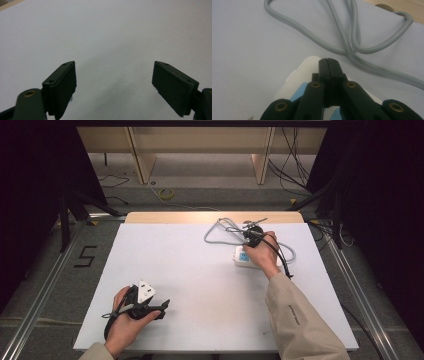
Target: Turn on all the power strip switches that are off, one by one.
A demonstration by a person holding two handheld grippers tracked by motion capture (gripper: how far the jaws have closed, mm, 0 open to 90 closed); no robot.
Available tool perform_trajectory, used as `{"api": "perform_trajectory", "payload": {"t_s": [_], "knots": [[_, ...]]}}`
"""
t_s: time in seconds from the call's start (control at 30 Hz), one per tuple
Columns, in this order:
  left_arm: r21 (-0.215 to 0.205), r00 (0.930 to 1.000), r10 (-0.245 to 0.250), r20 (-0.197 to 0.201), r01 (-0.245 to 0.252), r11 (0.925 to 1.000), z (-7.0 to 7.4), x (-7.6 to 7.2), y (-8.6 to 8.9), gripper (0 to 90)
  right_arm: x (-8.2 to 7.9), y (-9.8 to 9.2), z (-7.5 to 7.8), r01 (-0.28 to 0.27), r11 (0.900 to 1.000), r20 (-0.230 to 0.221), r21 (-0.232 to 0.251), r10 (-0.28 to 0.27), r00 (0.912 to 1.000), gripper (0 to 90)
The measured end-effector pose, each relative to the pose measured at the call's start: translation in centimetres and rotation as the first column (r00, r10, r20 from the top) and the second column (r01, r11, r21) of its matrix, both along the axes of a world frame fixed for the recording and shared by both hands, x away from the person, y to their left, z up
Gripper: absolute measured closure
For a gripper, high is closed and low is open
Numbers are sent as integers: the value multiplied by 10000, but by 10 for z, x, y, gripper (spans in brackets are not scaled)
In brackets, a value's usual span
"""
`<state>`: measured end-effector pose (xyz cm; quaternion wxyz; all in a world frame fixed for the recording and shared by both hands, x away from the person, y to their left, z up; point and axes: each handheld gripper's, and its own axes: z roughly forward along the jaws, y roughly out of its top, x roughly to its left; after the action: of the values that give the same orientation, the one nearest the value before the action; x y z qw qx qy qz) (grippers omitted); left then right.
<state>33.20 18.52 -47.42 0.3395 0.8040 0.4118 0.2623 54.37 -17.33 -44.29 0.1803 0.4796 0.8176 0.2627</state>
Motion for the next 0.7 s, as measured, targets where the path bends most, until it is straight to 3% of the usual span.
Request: {"api": "perform_trajectory", "payload": {"t_s": [0.7], "knots": [[-5,10000,6,-3,-6,10000,0,0,0,197,3,-3,-2,91,9999,-199,83,-89,9998,900]]}}
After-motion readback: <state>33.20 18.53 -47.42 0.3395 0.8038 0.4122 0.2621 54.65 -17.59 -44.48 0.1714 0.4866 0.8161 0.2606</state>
